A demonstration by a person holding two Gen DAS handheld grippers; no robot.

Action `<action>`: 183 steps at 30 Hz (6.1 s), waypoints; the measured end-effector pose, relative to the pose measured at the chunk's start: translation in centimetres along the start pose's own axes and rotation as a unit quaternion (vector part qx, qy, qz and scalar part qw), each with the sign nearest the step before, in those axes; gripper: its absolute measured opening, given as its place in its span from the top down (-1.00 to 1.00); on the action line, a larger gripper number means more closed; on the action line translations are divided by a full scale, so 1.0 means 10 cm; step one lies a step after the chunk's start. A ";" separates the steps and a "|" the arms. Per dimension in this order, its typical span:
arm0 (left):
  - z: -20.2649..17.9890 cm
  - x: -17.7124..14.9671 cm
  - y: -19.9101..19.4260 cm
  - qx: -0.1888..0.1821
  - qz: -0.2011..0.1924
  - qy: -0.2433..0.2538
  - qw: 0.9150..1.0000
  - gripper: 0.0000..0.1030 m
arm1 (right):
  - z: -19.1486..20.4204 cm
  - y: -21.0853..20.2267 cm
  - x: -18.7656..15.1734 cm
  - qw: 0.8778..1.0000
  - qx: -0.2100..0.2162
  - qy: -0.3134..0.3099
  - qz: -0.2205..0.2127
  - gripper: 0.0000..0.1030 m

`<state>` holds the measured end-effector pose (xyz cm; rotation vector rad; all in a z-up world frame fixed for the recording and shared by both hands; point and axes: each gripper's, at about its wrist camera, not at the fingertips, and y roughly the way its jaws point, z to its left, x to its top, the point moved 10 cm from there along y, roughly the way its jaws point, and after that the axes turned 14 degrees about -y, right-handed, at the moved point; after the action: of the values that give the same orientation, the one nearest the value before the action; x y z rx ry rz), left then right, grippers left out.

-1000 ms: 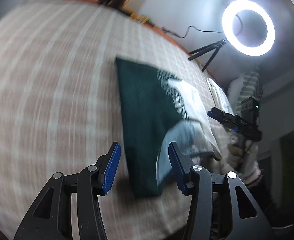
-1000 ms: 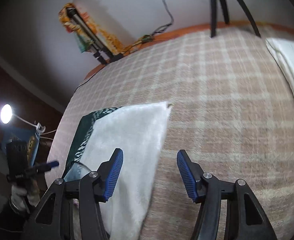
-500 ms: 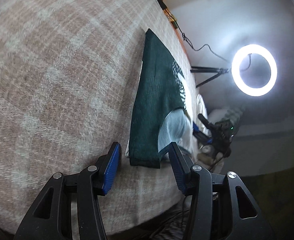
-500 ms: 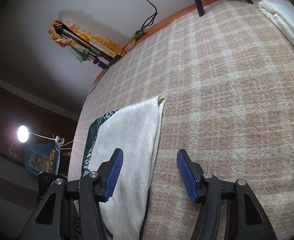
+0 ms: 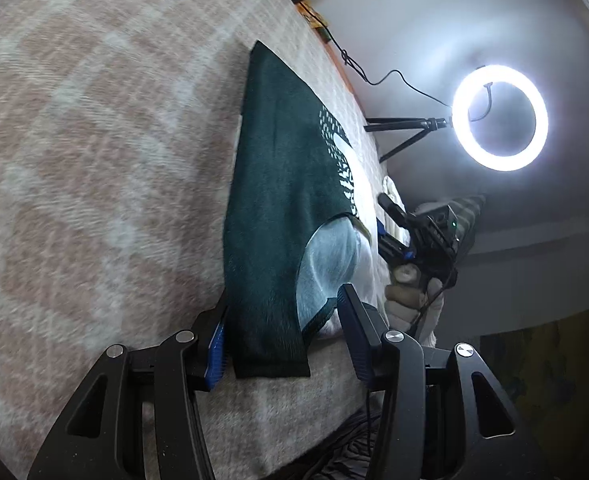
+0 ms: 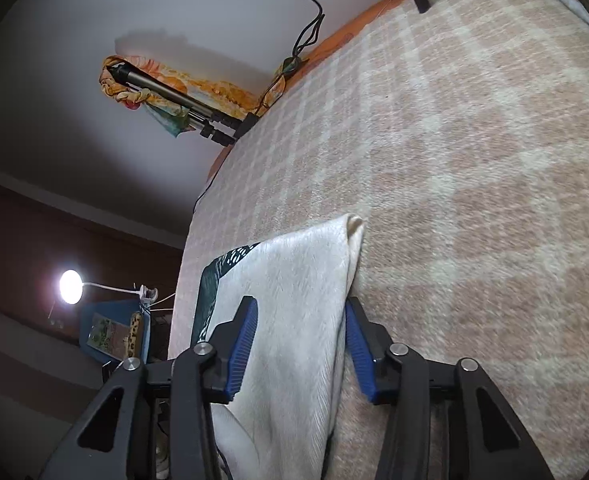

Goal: Fold small clothes

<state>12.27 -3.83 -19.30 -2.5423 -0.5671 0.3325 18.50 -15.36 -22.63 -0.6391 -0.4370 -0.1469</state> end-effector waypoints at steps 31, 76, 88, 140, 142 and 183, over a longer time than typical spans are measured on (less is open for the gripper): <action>-0.36 -0.18 0.07 0.173 -0.075 0.284 0.940 0.85 | 0.43 0.14 0.02 0.977 -0.143 -0.158 0.016 0.98; -2.58 -0.49 1.42 0.036 -0.053 0.442 0.895 0.88 | 0.12 -2.31 0.82 0.923 -0.293 -0.224 -0.105 1.00; -3.18 -0.72 2.49 0.004 -0.032 0.483 0.875 0.88 | -0.62 -3.20 1.20 0.903 -0.353 -0.210 -0.124 1.00; -2.63 -1.28 1.62 0.101 -0.039 0.512 0.852 -0.42 | -0.72 -3.93 0.10 0.827 -0.534 -0.111 -0.135 -0.65; -2.61 -1.33 1.49 0.095 -0.047 0.514 0.851 -0.51 | -0.56 -3.87 0.00 0.822 -0.541 -0.116 -0.138 -0.72; -2.06 -1.18 0.75 0.180 -0.190 0.512 0.818 -0.98 | -0.05 -3.13 -0.77 0.819 -0.538 -0.117 -0.164 -0.99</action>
<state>11.18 -23.83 -4.53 -1.7912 -0.4720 -0.9394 3.49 -40.56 -9.30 -1.7141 -0.6984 -0.6813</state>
